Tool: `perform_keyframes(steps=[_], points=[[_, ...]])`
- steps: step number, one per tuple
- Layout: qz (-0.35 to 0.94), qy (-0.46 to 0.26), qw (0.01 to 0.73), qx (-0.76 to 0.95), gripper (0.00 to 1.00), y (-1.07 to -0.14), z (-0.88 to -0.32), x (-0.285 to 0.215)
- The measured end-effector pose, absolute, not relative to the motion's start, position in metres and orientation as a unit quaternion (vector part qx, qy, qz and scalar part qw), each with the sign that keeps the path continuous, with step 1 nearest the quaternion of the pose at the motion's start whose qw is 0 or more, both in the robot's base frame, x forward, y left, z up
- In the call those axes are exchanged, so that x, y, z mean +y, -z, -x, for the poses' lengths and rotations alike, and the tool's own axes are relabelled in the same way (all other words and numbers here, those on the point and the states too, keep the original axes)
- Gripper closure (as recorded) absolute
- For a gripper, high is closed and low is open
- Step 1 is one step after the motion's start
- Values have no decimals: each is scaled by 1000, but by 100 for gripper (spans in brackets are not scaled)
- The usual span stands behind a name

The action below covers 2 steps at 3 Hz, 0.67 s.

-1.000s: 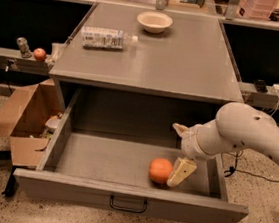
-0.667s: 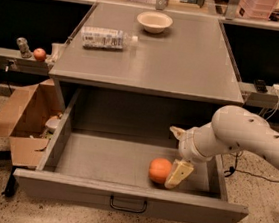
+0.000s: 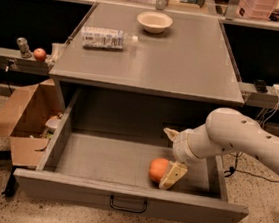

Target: Pick orange from top drawer and place on counter

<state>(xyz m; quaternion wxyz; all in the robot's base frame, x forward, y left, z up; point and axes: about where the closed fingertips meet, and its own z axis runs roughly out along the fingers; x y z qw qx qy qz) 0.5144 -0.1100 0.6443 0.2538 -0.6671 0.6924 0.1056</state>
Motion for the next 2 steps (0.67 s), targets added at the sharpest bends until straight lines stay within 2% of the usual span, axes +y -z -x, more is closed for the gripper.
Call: perform_keyframes(steps=[1, 2], points=[[670, -112, 255, 688, 0, -643, -510, -102], [670, -116, 250, 689, 26, -638, -509, -102]])
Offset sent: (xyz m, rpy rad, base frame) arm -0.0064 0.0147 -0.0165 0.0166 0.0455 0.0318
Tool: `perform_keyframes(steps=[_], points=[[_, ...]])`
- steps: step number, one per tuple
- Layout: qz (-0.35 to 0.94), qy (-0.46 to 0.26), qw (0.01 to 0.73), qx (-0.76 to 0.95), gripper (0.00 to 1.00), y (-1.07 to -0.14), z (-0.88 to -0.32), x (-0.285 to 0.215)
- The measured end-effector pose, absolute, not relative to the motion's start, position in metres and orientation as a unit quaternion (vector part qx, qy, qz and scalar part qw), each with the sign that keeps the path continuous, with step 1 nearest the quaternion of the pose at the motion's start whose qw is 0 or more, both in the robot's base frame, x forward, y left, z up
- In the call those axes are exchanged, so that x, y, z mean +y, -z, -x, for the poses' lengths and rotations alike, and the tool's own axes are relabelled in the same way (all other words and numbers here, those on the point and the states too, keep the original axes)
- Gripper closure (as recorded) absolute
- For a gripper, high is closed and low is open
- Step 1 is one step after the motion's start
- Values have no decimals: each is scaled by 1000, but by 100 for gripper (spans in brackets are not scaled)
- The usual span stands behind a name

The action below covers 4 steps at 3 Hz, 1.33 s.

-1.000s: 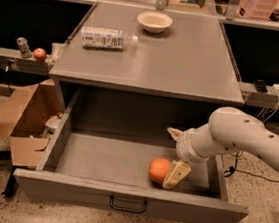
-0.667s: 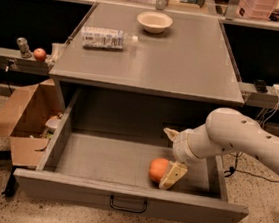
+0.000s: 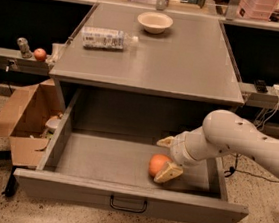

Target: Pick orange from top drawer and place on counter

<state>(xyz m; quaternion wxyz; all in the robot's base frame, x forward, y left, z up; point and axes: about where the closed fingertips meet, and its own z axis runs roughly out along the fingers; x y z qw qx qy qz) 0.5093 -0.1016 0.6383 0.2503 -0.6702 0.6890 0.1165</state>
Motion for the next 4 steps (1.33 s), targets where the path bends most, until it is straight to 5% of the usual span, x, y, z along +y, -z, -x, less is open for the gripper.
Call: perform_keyframes(steps=[3, 4], points=[[671, -139, 224, 693, 96, -613, -504, -99], [658, -147, 253, 694, 100, -637, -502, -112]])
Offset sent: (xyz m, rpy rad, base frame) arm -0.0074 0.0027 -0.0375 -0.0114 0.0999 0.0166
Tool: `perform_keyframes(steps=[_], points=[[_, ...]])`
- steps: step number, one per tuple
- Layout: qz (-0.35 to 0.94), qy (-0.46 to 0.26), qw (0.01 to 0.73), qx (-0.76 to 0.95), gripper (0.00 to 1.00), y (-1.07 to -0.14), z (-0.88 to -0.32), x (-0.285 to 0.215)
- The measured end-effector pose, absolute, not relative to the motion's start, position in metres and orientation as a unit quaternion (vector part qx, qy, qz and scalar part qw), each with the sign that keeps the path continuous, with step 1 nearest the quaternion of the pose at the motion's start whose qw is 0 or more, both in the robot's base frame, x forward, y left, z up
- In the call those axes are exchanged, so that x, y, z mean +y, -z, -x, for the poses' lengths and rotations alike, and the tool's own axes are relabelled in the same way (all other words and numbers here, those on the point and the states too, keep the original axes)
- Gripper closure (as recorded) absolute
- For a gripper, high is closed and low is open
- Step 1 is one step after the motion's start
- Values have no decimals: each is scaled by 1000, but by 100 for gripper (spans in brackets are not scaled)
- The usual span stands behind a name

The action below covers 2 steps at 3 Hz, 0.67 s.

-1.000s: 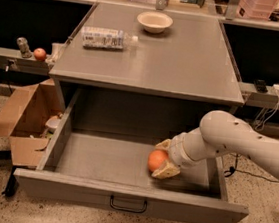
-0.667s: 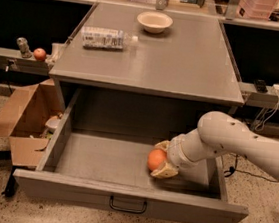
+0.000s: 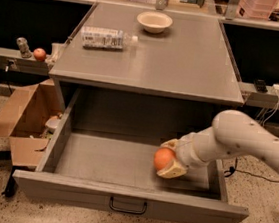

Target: Pick orange from top drawer and place on counter

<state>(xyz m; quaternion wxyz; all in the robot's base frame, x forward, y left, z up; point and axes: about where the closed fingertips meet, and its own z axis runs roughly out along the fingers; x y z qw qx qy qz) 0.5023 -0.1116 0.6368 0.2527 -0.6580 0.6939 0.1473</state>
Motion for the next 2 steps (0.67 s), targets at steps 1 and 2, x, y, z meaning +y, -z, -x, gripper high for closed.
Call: perform_keyframes(steps=[1, 2], points=[[621, -179, 323, 691, 100, -702, -496, -152], [585, -203, 372, 692, 100, -750, -492, -189]])
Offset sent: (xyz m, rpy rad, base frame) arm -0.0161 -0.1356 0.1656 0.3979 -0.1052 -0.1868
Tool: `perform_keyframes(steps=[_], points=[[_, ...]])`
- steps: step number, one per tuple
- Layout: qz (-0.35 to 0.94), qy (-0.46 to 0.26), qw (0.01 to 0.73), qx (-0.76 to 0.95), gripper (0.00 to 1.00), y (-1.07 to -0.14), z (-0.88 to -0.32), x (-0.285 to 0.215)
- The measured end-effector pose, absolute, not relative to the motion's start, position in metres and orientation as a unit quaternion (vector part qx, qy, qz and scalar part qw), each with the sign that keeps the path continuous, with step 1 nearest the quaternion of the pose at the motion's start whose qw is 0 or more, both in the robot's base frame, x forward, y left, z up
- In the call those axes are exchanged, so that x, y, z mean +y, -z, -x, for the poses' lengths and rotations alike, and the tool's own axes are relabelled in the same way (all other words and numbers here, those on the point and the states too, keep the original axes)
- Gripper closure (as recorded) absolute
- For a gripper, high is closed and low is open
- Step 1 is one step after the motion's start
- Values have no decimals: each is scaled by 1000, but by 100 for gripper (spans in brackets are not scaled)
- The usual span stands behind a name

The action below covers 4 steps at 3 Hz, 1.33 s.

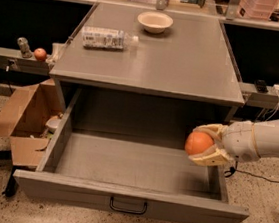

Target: Pick orange from top drawer and place on counter

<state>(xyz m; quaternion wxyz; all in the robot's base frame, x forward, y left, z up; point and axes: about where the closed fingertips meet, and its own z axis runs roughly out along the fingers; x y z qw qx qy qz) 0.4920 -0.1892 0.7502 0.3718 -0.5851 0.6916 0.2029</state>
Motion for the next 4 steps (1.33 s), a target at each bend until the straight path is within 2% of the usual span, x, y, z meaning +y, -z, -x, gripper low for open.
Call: perform_keyframes(steps=[2, 4], points=[[578, -224, 382, 685, 100, -771, -503, -181], [535, -284, 429, 670, 100, -883, -562, -144]])
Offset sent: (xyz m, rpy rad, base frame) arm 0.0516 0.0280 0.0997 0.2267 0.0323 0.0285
